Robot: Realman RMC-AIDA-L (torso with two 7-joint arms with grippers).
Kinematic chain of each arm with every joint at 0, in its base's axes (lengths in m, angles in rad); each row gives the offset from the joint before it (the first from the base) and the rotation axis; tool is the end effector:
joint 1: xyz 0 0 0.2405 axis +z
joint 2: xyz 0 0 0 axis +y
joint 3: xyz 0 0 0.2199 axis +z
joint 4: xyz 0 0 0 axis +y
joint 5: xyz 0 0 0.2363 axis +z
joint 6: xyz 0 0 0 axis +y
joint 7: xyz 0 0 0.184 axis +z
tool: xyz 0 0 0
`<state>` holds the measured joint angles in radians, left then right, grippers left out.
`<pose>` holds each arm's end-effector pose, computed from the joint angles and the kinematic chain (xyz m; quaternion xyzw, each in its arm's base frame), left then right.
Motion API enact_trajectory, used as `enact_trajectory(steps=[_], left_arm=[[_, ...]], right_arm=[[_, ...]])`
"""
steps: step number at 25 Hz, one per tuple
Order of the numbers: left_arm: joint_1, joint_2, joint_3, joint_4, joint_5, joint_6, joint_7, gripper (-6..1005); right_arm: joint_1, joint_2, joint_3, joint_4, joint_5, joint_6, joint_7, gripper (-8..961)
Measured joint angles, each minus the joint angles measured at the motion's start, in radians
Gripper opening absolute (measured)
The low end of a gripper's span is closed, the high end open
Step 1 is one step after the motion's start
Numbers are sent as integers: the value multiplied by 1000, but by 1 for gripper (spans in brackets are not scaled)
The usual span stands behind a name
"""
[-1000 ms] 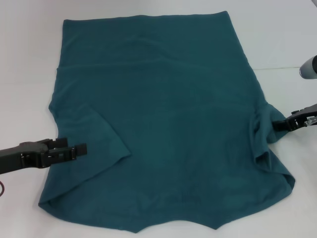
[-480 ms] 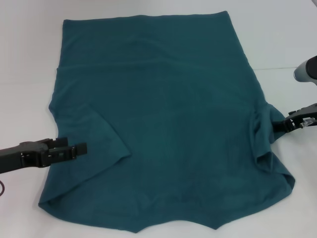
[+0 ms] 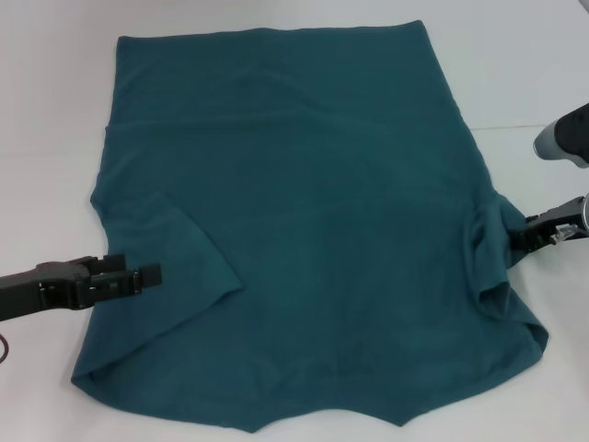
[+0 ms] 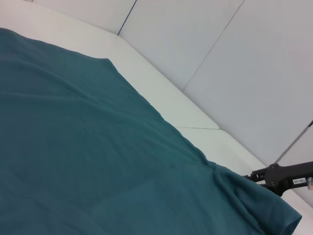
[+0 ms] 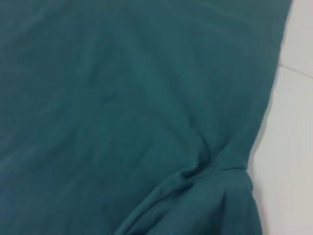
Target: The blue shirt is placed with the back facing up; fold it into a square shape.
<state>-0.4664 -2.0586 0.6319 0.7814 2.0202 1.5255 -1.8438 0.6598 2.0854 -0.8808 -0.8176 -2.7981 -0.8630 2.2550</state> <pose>-0.2622 0.3580 0.0257 -0.8590 -0.4178 -0.2518 0.1558 0.3140 0.4471 0.0276 -0.8270 0.3795 -0.1142 0.3988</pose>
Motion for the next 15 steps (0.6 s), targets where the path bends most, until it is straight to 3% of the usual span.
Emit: enact_trajectory(steps=[10, 15], left_arm=[[0, 0, 0, -1, 0, 0, 0, 933], [-2, 0, 0, -1, 0, -1, -3, 933]], right_arm=[[2, -1, 0, 2, 0, 0, 0, 308], [1, 0, 3, 2, 1, 0, 0, 317]])
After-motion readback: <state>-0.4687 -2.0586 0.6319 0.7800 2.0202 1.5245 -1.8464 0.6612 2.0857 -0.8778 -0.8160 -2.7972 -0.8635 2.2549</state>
